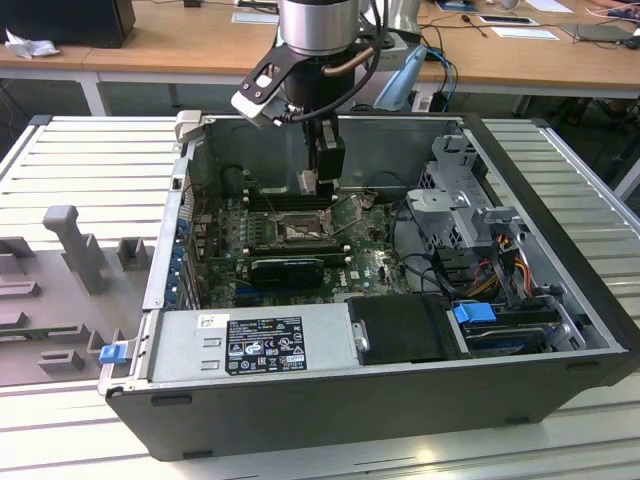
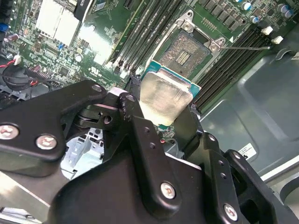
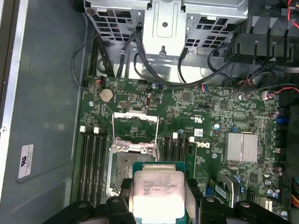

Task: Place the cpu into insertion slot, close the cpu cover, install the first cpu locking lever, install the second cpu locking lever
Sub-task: 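Place the cpu into insertion slot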

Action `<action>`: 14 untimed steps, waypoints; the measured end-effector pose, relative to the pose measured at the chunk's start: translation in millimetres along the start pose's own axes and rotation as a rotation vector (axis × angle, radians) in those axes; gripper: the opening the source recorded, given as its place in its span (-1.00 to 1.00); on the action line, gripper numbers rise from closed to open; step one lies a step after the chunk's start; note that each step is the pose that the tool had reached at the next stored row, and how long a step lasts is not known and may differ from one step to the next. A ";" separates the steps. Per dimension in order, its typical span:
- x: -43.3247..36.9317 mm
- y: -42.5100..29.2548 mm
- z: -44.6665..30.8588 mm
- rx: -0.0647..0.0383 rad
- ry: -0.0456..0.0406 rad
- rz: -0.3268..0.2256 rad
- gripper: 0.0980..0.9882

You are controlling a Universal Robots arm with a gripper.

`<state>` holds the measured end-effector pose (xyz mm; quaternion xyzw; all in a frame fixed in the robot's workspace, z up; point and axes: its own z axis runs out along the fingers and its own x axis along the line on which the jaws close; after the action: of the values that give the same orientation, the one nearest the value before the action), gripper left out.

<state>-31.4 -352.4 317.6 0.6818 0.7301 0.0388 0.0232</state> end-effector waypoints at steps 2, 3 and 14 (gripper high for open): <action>0.1 -2.5 4.7 0.000 -0.0016 0.018 -0.03; 0.3 -3.7 6.9 0.000 -0.0019 0.022 -0.03; 0.2 -9.3 28.6 -0.001 -0.0056 0.041 -0.03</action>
<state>-38.1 -352.2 288.3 0.6966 0.7160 0.0379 0.0250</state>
